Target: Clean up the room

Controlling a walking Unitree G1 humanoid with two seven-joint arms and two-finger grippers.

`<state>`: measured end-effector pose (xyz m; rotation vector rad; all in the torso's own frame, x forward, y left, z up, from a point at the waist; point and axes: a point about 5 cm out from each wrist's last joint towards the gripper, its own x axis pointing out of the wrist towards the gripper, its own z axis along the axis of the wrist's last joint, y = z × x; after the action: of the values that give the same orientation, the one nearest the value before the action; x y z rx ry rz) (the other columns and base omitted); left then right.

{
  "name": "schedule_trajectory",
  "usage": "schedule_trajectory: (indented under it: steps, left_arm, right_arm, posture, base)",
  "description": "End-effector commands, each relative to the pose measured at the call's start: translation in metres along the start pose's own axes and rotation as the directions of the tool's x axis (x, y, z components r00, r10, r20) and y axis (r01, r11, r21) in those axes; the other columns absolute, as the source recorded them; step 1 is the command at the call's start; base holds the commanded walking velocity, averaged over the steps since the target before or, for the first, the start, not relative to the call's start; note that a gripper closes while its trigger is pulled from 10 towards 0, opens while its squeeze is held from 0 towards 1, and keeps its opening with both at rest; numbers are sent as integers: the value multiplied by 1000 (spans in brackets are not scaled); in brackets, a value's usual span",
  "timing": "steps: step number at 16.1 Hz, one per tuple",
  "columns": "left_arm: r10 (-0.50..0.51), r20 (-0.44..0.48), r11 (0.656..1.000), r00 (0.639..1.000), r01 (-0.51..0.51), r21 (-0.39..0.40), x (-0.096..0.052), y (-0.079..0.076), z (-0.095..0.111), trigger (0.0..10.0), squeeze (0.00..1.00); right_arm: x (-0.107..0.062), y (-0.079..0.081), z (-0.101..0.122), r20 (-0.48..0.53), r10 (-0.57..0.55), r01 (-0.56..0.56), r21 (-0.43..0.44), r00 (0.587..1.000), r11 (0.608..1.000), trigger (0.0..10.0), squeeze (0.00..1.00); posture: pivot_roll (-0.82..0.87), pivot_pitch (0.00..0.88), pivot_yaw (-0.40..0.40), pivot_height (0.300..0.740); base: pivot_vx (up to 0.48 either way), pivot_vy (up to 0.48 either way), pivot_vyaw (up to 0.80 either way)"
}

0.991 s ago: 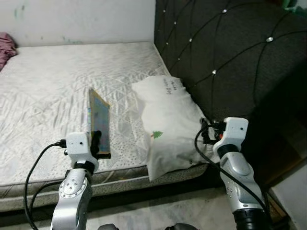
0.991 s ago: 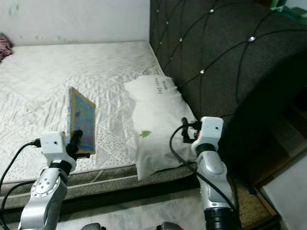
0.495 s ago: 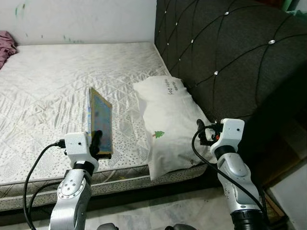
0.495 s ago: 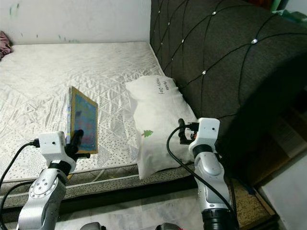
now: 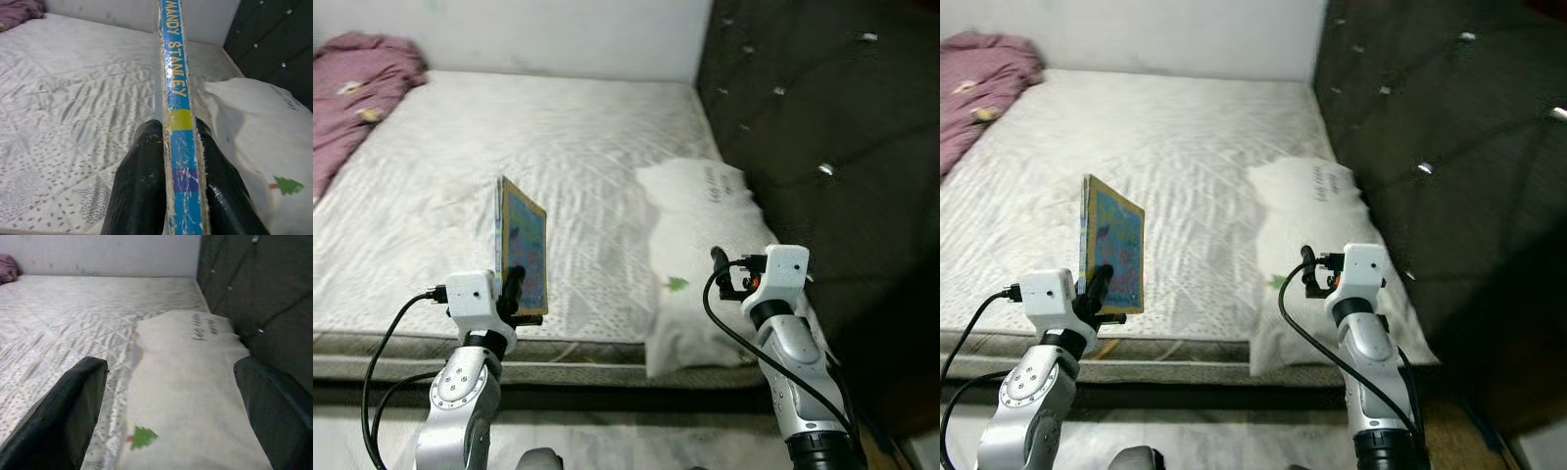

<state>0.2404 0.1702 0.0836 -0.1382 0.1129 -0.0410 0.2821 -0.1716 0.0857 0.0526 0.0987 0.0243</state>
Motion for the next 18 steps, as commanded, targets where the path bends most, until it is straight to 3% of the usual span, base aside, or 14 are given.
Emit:
schedule_trajectory:
  steps: [1,9,15,18]
  left_arm:
    - [-19,55,1000,998,19,8,1,-1,12,10000,0]
    - [-27,47,1000,999,27,7,4,-3,11,10000,0]
    - [-25,25,999,999,24,23,6,-3,8,10000,0]
    - [-4,23,1000,1000,3,29,6,-2,7,10000,0]
  right_arm:
    - [1,0,6,18,2,-2,-3,1000,1000,10000,0]
    - [3,-4,6,9,-25,25,0,1000,1000,10000,0]
    - [4,-5,5,0,-40,40,12,999,999,10000,0]
    - [4,-5,5,2,-37,36,10,999,999,10000,0]
  posture:
    - [-8,32,-26,740]
    - [-12,31,-29,740]
    - [-13,26,-27,740]
    - [-10,23,-28,740]
  base:
    - [322,0,444]
    - [339,0,0]
    - [0,0,-751]
    - [0,0,0]
